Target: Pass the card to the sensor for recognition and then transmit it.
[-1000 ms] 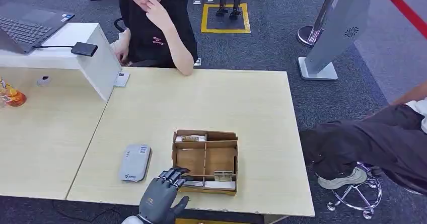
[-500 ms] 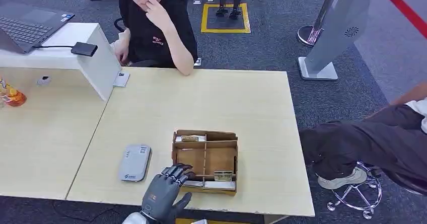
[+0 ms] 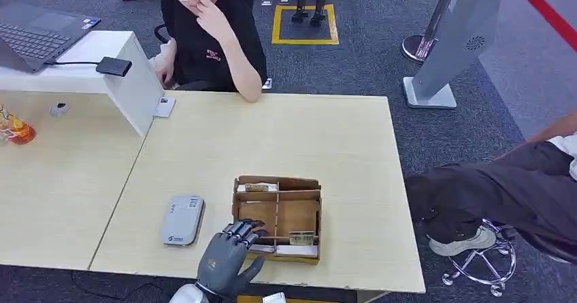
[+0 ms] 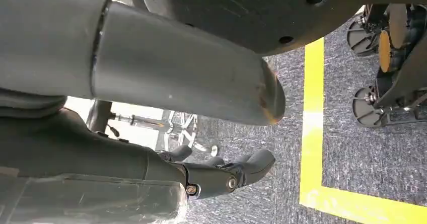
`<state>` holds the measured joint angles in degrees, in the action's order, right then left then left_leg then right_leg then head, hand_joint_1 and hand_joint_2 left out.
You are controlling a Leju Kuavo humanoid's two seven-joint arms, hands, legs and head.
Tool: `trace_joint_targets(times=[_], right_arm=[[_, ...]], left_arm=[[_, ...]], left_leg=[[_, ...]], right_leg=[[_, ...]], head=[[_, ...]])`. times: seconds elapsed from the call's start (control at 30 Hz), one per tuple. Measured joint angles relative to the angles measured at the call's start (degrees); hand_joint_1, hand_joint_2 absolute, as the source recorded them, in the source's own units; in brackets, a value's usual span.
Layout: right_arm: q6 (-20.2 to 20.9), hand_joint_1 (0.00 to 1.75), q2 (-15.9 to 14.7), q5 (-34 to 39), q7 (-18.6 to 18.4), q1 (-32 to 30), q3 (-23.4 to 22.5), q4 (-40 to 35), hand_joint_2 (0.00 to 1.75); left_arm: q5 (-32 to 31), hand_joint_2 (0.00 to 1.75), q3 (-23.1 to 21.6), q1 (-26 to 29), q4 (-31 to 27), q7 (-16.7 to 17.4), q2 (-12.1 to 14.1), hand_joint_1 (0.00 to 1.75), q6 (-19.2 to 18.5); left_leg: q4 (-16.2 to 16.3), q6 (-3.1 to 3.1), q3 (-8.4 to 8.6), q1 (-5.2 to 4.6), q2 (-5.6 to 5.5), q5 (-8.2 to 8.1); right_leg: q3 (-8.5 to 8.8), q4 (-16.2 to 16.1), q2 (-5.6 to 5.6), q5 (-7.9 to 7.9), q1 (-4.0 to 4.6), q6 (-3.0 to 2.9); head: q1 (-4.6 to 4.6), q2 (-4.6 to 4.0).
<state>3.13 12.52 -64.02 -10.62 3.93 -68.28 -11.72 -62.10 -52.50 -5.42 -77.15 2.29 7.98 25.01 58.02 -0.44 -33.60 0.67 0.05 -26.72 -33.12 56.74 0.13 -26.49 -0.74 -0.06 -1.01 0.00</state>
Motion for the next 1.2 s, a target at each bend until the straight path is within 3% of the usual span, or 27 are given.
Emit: trace_joint_targets(times=[0.47,0.8,0.9,0.93,0.97,1.0,1.03,1.07,1.1,1.2], right_arm=[[-0.04,0.0,0.0,0.0,0.0,0.01,0.02,0.0,0.0],[0.07,0.0,0.0,0.0,0.04,0.01,0.02,0.0,0.0],[0.09,0.0,0.0,0.02,0.09,0.0,0.02,0.0,0.0],[0.09,0.0,0.0,0.02,0.11,0.0,0.02,0.0,0.0],[0.09,0.0,0.0,0.02,0.09,0.0,0.02,0.0,0.0],[0.11,0.0,0.0,0.02,0.09,0.01,0.02,0.0,0.0],[0.11,0.0,0.0,0.02,0.13,0.01,0.02,0.0,0.0],[0.11,0.0,0.0,0.02,0.2,0.0,0.02,0.0,0.0],[0.11,0.0,0.0,0.07,0.2,0.0,0.02,0.0,0.0],[0.11,0.0,0.0,0.07,0.24,0.0,0.02,0.0,0.0]], left_arm=[[-0.98,1.75,-0.09,-0.08,1.6,0.68,-0.44,0.65,0.48],[-2.1,1.75,-0.09,-0.51,1.59,2.95,0.2,0.59,-2.23],[-3.24,1.75,-0.09,-0.5,1.59,3.72,0.48,0.66,-2.14],[-3.78,1.75,-0.09,-0.49,1.59,4.11,0.61,0.8,-2.03],[-4.2,1.75,-0.09,-0.49,1.59,4.42,0.7,0.8,-1.99],[-4.48,1.75,-0.09,-0.48,1.59,4.53,0.79,1.36,-1.95],[-4.81,1.75,-0.09,-0.46,1.59,4.63,0.85,1.59,-1.88],[-4.96,1.75,-0.09,-0.46,1.59,4.83,0.94,1.59,-1.86],[-5.09,1.75,-0.09,-0.46,1.59,4.9,1.0,1.75,-1.84],[-5.14,1.75,-0.09,-0.49,1.49,5.01,1.05,1.75,-1.75]], left_leg=[[0.0,0.0,0.0,0.0,0.0,0.0],[0.0,0.0,0.0,0.0,0.0,0.0],[0.0,0.0,0.0,0.0,0.0,0.0],[0.0,0.0,0.0,0.0,0.0,0.0],[0.0,0.0,0.0,0.0,0.0,0.0],[0.0,0.0,0.0,0.0,0.0,0.0],[0.0,0.0,0.0,0.0,0.0,0.0],[0.0,0.0,0.0,0.0,0.0,0.0],[0.0,0.0,0.0,0.0,0.0,0.0],[0.0,0.0,0.01,0.0,0.0,0.0]], right_leg=[[0.0,0.0,0.0,0.0,0.0,0.0],[0.0,0.0,0.0,0.0,0.0,0.0],[0.0,0.0,0.0,0.0,0.0,0.0],[0.0,0.0,0.0,0.0,0.0,0.0],[0.0,0.0,0.0,0.0,0.0,0.0],[0.0,0.0,0.0,0.0,0.0,0.0],[0.0,0.0,0.0,0.0,0.0,0.0],[0.0,0.0,0.0,0.0,0.0,0.0],[0.0,0.0,0.0,0.0,0.0,0.0],[0.01,0.0,0.0,0.0,0.0,0.0]], head=[[-0.02,0.0],[0.0,0.0],[-0.02,0.0],[-0.02,0.0],[0.0,0.0],[-0.02,0.0],[0.0,0.0],[0.0,0.0],[0.0,0.0],[-0.02,0.0]])
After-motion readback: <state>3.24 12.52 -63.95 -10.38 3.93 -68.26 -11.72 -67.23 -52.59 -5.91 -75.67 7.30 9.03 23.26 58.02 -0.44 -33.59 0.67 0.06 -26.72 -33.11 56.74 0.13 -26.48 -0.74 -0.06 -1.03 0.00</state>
